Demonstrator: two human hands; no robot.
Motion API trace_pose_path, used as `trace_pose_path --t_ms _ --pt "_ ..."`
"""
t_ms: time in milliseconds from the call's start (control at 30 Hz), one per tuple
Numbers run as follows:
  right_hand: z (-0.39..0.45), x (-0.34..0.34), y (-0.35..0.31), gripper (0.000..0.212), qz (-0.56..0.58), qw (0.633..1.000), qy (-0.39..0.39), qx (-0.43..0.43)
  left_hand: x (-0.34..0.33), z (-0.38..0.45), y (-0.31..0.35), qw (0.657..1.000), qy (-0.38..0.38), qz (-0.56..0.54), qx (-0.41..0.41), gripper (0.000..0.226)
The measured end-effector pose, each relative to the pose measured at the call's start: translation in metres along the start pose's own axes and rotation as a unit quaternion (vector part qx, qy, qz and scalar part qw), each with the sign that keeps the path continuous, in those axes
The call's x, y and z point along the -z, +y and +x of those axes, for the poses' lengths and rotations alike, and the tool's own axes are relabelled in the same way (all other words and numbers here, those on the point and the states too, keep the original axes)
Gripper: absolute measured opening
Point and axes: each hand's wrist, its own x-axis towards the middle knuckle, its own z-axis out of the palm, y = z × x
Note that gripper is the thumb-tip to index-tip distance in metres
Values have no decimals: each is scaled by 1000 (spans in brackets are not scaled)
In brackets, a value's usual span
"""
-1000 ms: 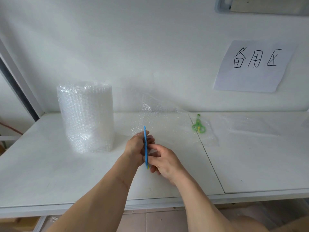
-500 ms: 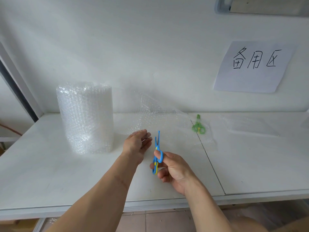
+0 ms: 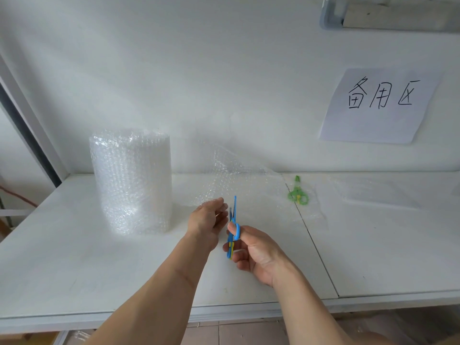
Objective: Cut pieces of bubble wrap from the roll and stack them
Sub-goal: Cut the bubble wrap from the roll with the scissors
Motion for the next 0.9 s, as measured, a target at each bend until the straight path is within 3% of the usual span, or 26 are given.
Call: trace_pose_path --t_ms 267,467,567,900 --pt "8 1 2 24 13 999 24 22 2 -4 -2 1000 -11 -21 14 10" --pt "9 2 6 18 10 999 34 34 0 -5 -4 998 -60 -7 13 10" --pt "8 3 5 22 17 999 35 34 0 -4 -6 996 -87 3 5 23" --pt "14 4 4 26 29 998 44 39 5 -7 -6 993 -108 50 -11 24"
